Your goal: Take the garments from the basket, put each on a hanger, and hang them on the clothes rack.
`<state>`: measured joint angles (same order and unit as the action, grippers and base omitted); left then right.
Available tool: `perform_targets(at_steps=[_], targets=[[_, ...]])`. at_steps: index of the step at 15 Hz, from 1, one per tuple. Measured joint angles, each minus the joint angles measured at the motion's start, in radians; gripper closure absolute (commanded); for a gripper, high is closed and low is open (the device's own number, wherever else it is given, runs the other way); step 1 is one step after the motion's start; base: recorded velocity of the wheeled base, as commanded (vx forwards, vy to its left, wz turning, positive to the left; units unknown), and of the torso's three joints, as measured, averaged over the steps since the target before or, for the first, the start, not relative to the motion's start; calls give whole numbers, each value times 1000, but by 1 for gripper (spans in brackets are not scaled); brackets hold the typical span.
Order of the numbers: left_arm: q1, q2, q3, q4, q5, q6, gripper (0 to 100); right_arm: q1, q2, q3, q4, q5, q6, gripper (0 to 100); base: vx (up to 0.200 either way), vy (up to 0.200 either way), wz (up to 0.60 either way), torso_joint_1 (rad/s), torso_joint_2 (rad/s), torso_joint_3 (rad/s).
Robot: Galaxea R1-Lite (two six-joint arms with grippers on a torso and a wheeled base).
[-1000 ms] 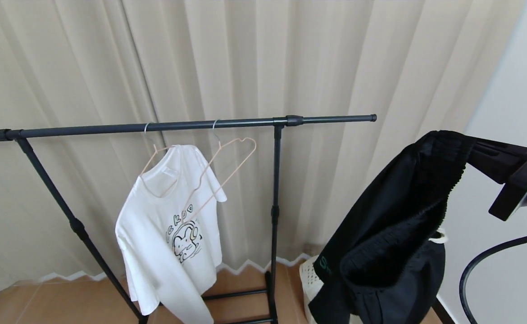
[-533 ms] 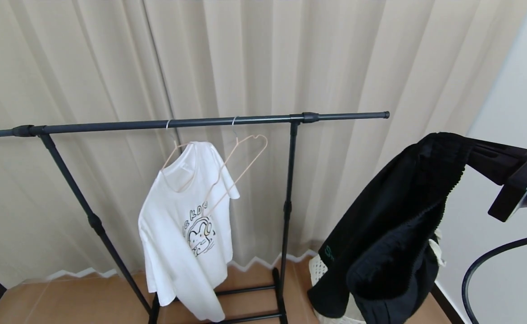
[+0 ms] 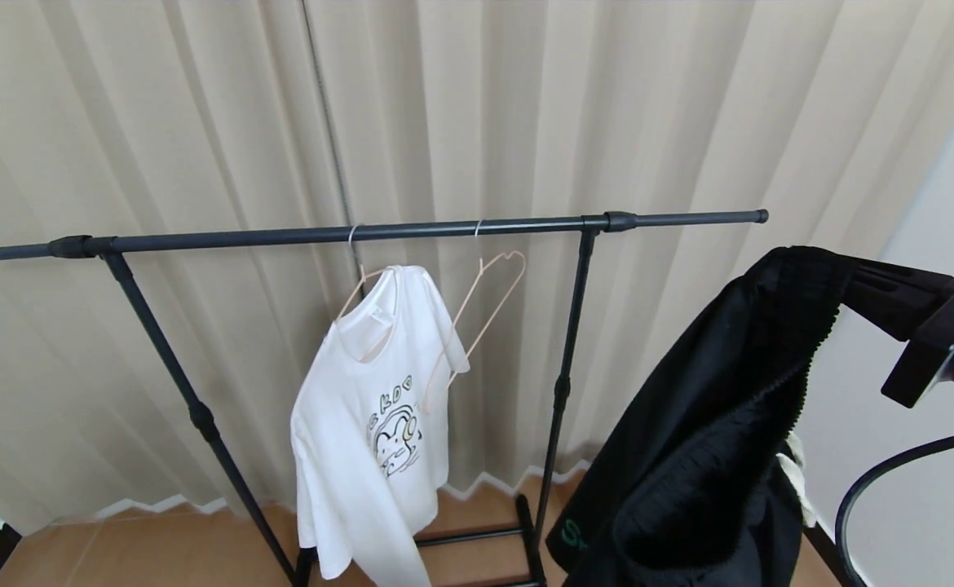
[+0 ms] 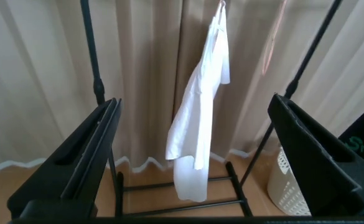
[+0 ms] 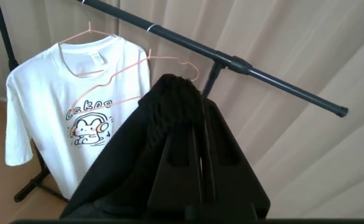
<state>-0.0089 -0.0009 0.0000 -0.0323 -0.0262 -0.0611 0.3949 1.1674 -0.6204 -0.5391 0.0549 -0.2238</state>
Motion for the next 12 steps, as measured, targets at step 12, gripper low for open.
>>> perform_targets(at_steps=[12], targets=[[-12,283,-257,78,-51,24,0,140,157,-166,0,-122,50,100,0,0,0,0,0,0]])
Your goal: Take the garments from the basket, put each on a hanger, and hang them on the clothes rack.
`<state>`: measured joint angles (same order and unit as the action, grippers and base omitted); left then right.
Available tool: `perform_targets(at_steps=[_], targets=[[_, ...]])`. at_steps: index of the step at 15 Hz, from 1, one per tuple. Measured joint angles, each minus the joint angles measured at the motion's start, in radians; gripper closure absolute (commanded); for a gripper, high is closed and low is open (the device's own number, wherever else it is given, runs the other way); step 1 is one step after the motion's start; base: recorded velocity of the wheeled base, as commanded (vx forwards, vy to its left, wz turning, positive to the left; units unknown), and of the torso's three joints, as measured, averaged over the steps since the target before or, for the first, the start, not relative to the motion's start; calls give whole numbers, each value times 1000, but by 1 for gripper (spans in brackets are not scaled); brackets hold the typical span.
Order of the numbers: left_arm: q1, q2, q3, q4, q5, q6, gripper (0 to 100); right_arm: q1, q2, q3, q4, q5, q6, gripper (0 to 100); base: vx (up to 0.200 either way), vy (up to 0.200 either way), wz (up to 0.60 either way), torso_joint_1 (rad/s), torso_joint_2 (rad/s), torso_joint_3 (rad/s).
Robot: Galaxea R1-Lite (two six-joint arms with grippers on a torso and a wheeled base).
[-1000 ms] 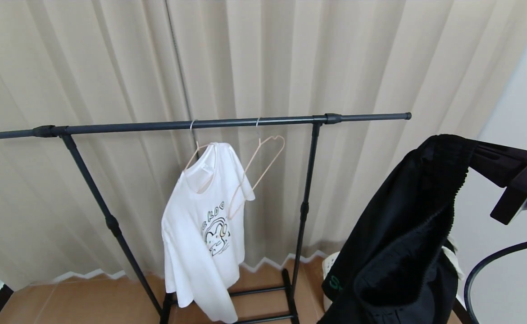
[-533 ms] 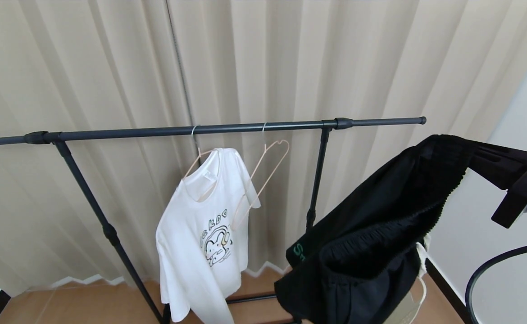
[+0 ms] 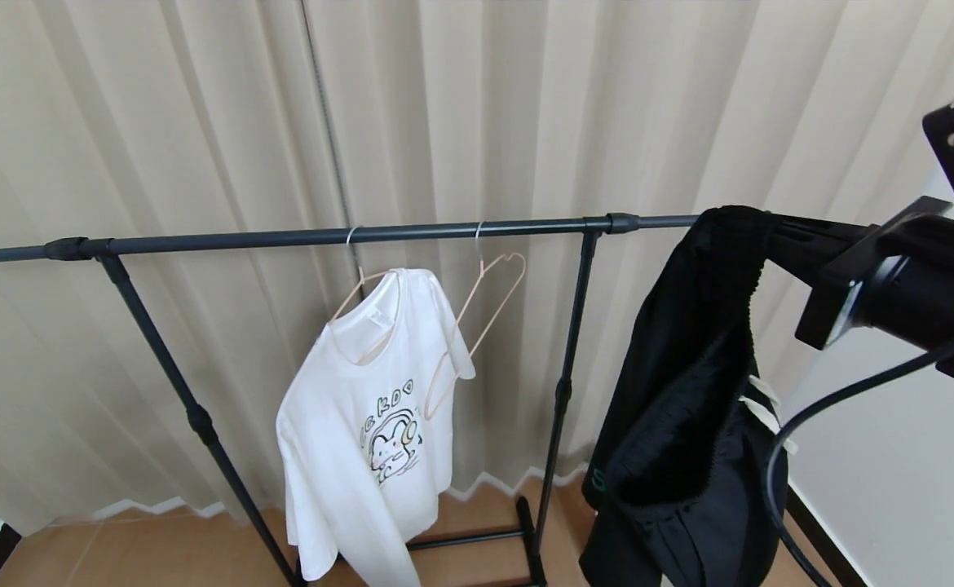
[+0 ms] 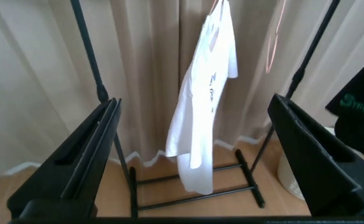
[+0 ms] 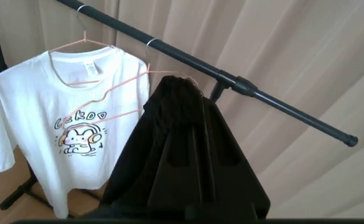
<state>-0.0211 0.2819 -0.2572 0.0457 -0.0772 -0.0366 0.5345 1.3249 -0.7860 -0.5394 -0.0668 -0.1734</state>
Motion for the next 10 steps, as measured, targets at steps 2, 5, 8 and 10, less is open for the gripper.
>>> perform_targets(at_steps=[2,5,8,10], targets=[[-73,183,-128,8,-28,-59,0,7,47,-19,0,-6,146,100,0,0,0,0,0,0],[-340,455,-296,10,-41,-219,0,9,96,-29,-2,-9,158,100,0,0,0,0,0,0],[-505,719,-430,17,-37,-380,0,17,110,-30,-2,-10,165,100,0,0,0,0,0,0],[-584,893,-495,26,-36,-423,0,39,116,-35,-2,-11,179,100,0,0,0,0,0,0]])
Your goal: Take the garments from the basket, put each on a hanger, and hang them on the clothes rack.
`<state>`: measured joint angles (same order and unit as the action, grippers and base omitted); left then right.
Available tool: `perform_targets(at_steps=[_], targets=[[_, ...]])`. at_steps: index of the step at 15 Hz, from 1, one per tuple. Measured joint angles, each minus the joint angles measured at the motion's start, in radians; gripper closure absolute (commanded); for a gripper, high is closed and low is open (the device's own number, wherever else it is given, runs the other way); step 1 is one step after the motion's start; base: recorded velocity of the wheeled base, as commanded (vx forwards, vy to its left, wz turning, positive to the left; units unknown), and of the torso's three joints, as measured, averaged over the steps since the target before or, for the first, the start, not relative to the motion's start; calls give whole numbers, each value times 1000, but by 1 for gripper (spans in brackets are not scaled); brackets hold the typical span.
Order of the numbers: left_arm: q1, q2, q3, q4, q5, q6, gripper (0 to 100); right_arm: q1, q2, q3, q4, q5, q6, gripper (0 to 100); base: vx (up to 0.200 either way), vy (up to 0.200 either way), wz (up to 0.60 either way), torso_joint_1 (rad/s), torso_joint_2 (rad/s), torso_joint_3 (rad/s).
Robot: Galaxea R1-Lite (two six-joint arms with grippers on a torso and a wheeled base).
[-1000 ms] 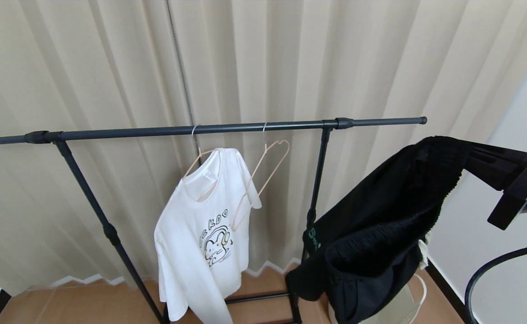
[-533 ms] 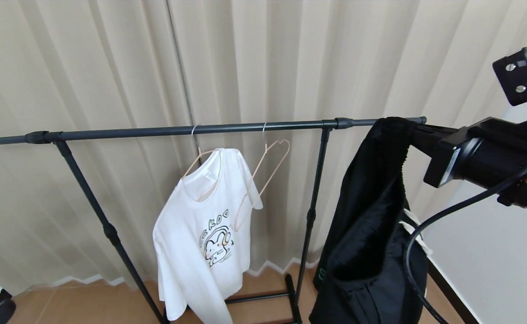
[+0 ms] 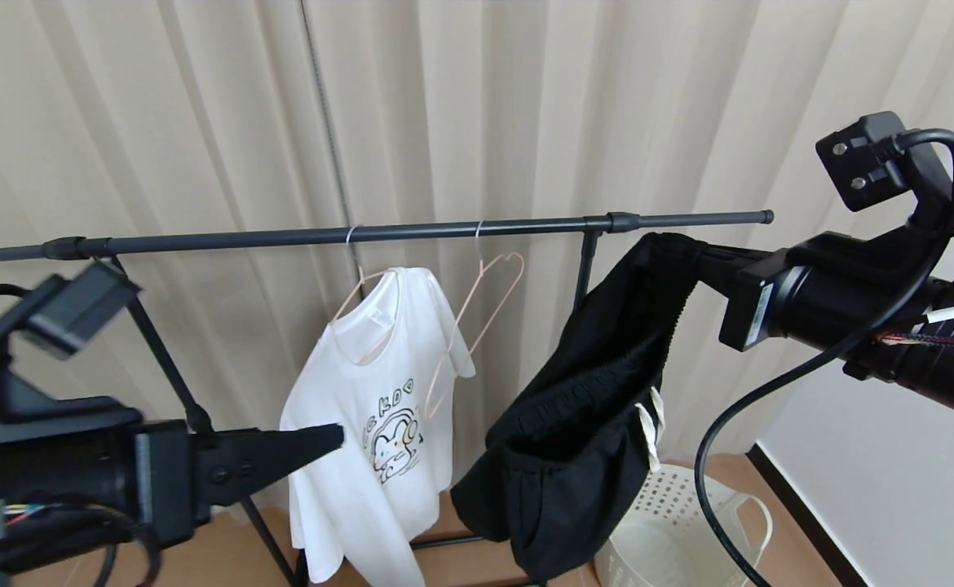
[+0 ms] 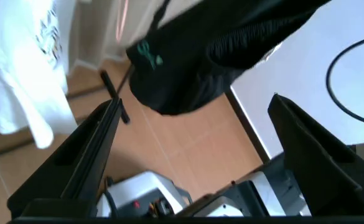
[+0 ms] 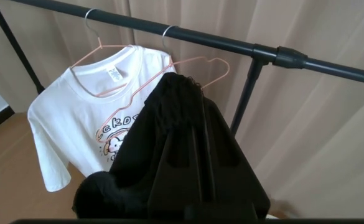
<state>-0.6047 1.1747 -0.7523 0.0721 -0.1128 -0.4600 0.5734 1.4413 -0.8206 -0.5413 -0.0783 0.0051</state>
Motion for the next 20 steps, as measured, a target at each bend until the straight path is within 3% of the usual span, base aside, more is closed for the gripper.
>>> perform_targets(at_steps=[4,9,20], targets=[[-127,256,-112,7,14,-23,0,22,6,-17,1,0,7,100,0,0,0,0,0,0],[-161,496,-239,-1,36,-41,0,42,8,-23,2,1,7,100,0,0,0,0,0,0],[-208,735,-301,-91,97,-55,0,92,-17,-11,5,-1,7,100,0,0,0,0,0,0]])
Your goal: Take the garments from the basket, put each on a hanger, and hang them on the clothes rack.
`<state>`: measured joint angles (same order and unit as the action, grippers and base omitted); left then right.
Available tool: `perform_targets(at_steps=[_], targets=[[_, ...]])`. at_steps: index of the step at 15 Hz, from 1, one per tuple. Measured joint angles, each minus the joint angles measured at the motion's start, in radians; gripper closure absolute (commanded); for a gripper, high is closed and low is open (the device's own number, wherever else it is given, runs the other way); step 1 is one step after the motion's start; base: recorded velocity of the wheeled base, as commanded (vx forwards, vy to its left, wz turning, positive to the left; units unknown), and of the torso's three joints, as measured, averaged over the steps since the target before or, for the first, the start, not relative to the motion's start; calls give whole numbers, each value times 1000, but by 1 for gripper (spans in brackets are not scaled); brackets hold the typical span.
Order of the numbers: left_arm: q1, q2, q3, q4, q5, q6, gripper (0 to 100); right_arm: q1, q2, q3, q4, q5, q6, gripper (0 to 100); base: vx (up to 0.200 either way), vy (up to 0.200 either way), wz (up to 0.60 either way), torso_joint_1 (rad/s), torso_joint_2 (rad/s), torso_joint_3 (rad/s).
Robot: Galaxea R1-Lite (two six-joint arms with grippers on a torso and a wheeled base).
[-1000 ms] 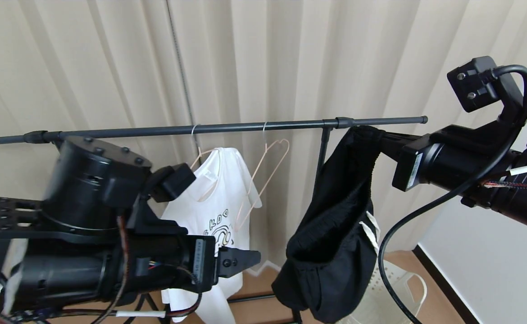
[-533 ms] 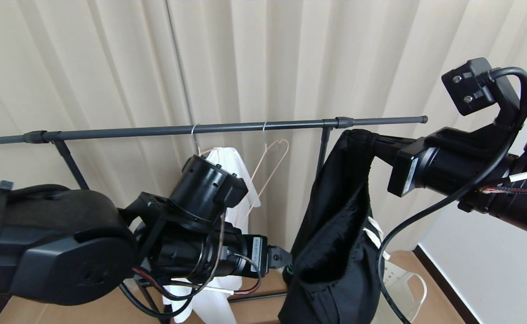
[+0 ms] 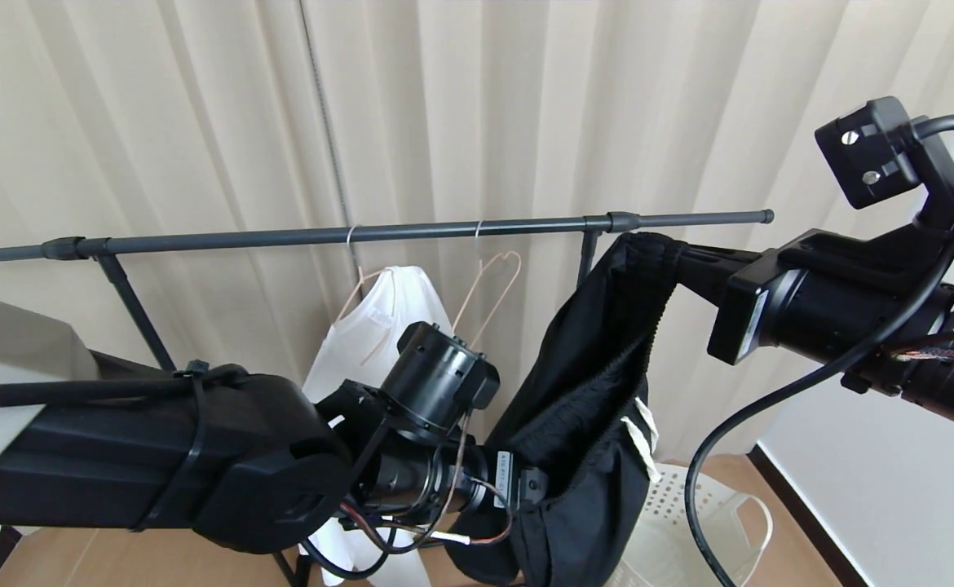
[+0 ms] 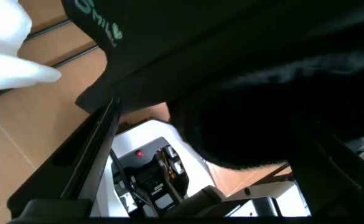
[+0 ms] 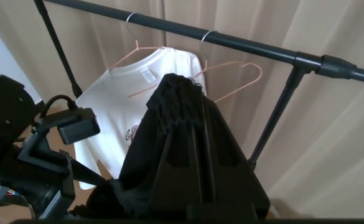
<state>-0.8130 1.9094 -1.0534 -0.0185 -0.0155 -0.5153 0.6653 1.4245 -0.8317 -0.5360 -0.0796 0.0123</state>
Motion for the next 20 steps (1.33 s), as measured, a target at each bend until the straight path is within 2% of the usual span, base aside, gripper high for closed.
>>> perform_targets(at_steps=[1,2,5,9,12,14,16,18,20], targets=[[0,10,1,0,13,-19,0,-1,-10,-1,2,-2,0,100,0,0,0,0,0,0],[0,18,2,0,25,-34,100,-2,-16,-4,2,-4,0,100,0,0,0,0,0,0],[-1,17,10,0,50,-40,100,-22,-27,-5,5,-10,-4,100,0,0,0,0,0,0],[-7,-93,37,7,89,-35,100,-55,-30,-5,8,-25,-18,100,0,0,0,0,0,0],[-4,-173,53,11,203,-2,100,-89,-22,-12,46,-94,-63,100,0,0,0,0,0,0],[1,-206,47,12,321,40,100,-93,-8,-52,231,-171,-68,100,0,0,0,0,0,0],[5,-230,29,11,401,79,100,-87,1,-119,474,-186,-30,100,0,0,0,0,0,0],[8,-250,16,11,466,112,100,-64,14,-240,716,-188,94,100,0,0,0,0,0,0],[10,-272,14,12,509,120,100,-46,46,-367,856,-187,242,100,0,0,0,0,0,0]])
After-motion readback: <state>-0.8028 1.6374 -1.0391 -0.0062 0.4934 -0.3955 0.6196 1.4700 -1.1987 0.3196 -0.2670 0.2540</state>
